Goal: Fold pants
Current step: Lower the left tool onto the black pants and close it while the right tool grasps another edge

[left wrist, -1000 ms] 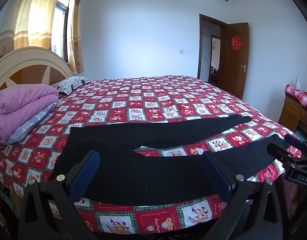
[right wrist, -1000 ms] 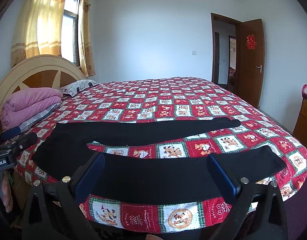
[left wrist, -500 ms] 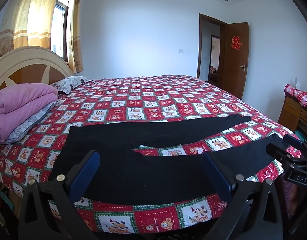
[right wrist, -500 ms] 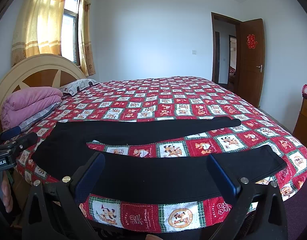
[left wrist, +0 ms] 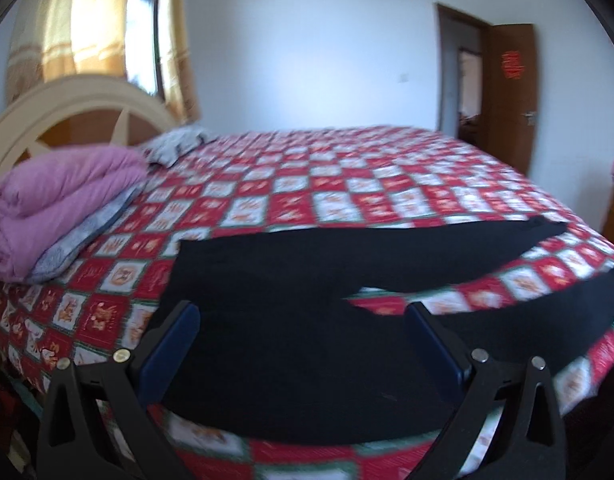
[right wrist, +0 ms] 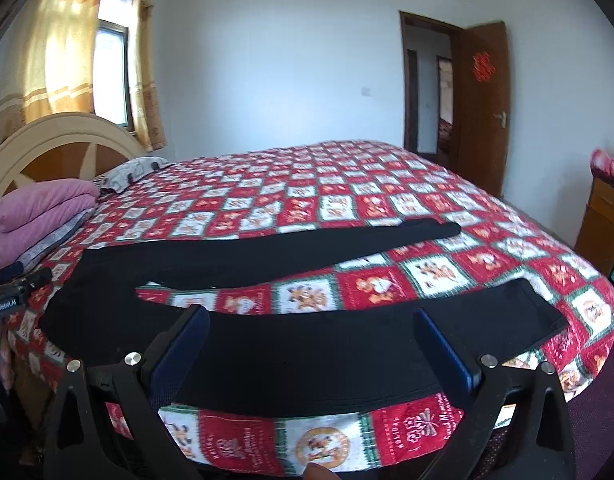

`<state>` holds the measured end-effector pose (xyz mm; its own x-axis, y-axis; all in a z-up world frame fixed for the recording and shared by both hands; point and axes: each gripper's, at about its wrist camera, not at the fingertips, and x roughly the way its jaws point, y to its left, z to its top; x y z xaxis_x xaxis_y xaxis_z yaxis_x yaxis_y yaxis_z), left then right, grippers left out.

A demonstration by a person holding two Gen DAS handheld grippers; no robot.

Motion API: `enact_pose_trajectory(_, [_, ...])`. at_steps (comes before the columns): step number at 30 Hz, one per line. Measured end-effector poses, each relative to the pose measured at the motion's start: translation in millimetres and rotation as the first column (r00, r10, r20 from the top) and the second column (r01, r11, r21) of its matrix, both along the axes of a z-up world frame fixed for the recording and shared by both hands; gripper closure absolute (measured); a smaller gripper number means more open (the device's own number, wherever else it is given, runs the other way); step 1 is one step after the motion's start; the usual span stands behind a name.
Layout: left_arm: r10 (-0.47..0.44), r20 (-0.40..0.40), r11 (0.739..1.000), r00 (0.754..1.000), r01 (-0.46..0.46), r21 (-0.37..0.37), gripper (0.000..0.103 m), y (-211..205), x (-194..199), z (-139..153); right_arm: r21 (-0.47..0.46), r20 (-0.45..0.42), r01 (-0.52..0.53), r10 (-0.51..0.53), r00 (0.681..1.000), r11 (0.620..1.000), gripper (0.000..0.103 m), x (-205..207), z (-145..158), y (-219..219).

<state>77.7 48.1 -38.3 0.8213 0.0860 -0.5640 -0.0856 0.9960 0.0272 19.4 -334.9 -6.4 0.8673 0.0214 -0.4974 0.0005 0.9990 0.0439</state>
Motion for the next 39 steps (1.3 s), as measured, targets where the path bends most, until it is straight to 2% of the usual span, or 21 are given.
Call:
enact_pose_trajectory(3, [0.061,-0.062,0.998,0.996,-0.063,-0.030,0.000,42.1,34.1,-12.1,0.015,-0.051,0.040,-0.039,0.998,0.999,0.001,19.2,-13.7,-24.2])
enact_pose_trajectory(7, [0.139,-0.123,0.990,0.983,-0.141,-0.003,0.000,88.7,72.0,-28.6,-0.004,-0.105,0.096,-0.096,0.990,0.995,0.001,46.9,-30.3,-55.8])
enact_pose_trajectory(11, [0.170,-0.184,0.984,0.968,-0.177,-0.019,0.001,126.1,109.1,-41.8,-0.022,-0.158,0.118,-0.120,0.980,0.993,0.001,75.5,-42.3,-77.2])
enact_pose_trajectory(14, [0.170,-0.246,0.980,0.954,-0.190,-0.060,0.011,148.5,140.0,-52.7,-0.028,-0.181,0.119,-0.122,0.976,0.993,0.001,95.2,-44.4,-87.9])
enact_pose_trajectory(19, [0.143,-0.343,0.971,0.928,-0.198,-0.130,0.038,169.9,187.9,-71.7,-0.002,-0.200,0.085,-0.084,0.976,0.996,0.001,122.9,-33.7,-103.7])
enact_pose_trajectory(23, [0.119,-0.376,0.975,0.919,-0.180,-0.132,0.044,172.8,210.5,-82.7,0.036,-0.196,0.115,-0.105,0.975,0.993,0.001,147.1,-23.4,-133.6])
enact_pose_trajectory(25, [0.088,-0.395,0.972,0.914,-0.166,-0.167,0.057,174.9,218.4,-91.2,0.025,-0.201,0.148,-0.140,0.970,0.989,0.001,162.3,-18.8,-152.3])
enact_pose_trajectory(26, [0.086,-0.405,0.968,0.910,-0.172,-0.181,0.057,177.2,221.7,-94.6,0.017,-0.208,0.165,-0.158,0.965,0.986,0.002,172.7,-16.6,-164.5])
enact_pose_trajectory(28, [0.076,-0.389,0.964,0.918,-0.168,-0.207,0.057,180.5,222.3,-96.3,0.026,-0.223,0.201,-0.190,0.956,0.979,0.005,193.7,-13.8,-188.8])
enact_pose_trajectory(31, [0.052,-0.383,0.946,0.922,-0.169,-0.277,0.057,189.4,223.3,-100.0,0.068,-0.270,0.235,-0.209,0.940,0.970,0.023,225.1,-14.6,-219.3])
enact_pose_trajectory(33, [0.034,-0.377,0.934,0.926,-0.164,-0.318,0.057,194.8,224.1,-102.7,0.121,-0.323,0.256,-0.206,0.924,0.959,0.025,254.8,-17.8,-241.5])
enact_pose_trajectory(35, [0.018,-0.365,0.937,0.931,-0.143,-0.317,0.057,194.6,223.7,-103.9,0.156,-0.356,0.262,-0.194,0.914,0.952,0.025,277.4,-22.0,-253.1])
enact_pose_trajectory(39, [0.018,-0.356,0.959,0.934,-0.116,-0.257,0.057,184.4,224.3,-104.2,0.167,-0.401,0.259,-0.174,0.899,0.951,0.026,324.1,-36.9,-262.0])
